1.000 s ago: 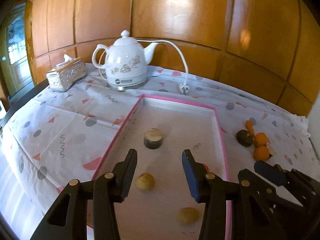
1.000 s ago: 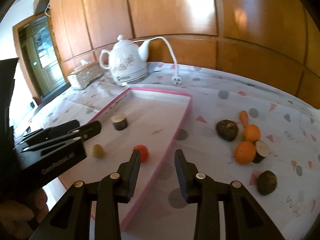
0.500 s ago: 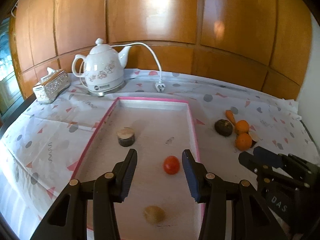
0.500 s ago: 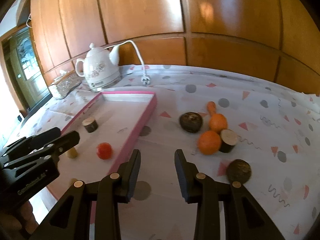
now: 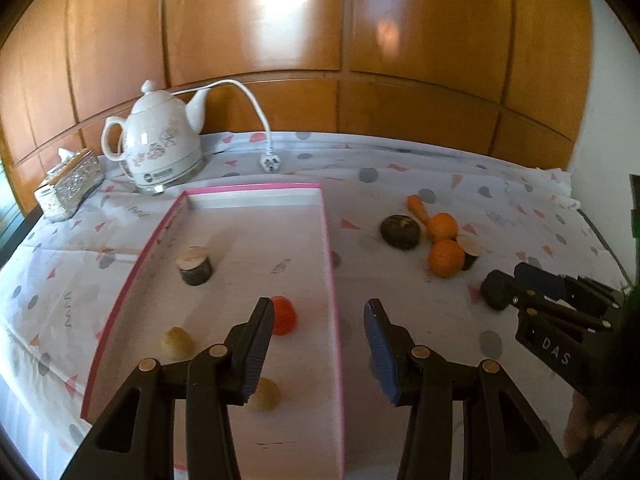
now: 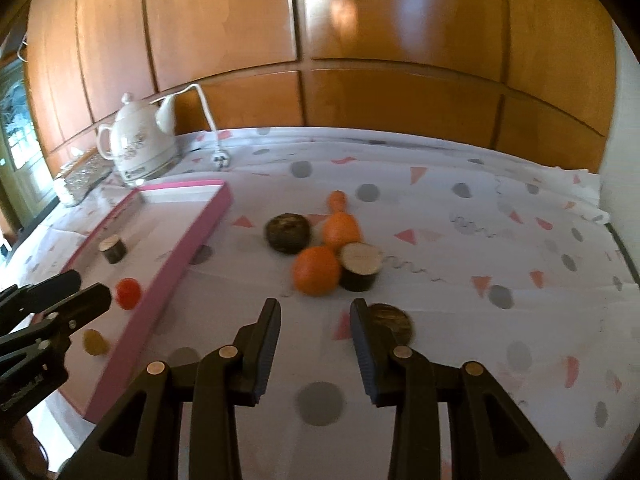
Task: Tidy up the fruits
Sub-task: 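Move the right tool to the dark round brown disc and close on it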
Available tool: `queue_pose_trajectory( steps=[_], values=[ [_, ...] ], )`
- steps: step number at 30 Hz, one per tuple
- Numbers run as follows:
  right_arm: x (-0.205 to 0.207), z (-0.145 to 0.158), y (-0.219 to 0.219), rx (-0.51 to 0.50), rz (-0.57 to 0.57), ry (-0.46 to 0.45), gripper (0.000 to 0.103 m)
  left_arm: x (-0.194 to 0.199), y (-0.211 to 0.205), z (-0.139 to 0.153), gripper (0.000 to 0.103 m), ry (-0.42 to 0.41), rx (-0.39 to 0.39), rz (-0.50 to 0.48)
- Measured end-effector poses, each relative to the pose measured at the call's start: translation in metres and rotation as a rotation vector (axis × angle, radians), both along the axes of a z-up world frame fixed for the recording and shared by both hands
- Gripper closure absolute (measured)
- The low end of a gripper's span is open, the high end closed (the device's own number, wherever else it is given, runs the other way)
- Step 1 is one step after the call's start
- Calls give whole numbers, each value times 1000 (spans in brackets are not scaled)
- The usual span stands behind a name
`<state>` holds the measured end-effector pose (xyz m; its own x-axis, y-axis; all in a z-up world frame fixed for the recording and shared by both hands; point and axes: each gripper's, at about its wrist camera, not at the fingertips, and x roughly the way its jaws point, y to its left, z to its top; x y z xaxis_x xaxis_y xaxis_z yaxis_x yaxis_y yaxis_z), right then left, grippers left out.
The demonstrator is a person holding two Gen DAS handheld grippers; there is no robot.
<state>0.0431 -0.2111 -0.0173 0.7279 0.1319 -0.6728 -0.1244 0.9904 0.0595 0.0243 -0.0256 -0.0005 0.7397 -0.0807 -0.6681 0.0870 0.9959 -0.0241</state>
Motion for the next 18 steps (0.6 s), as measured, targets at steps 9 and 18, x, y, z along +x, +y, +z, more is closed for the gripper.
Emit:
queue_pose_trajectory(
  steps=[9,18],
  values=[
    [-1,-1,-20,-65,-72,-17,67,4,-19,-2,56,10,12,-42],
    [0,-4,-32,-112,-99,-27,67,11,-33,-3,56,20,22,-67]
  ],
)
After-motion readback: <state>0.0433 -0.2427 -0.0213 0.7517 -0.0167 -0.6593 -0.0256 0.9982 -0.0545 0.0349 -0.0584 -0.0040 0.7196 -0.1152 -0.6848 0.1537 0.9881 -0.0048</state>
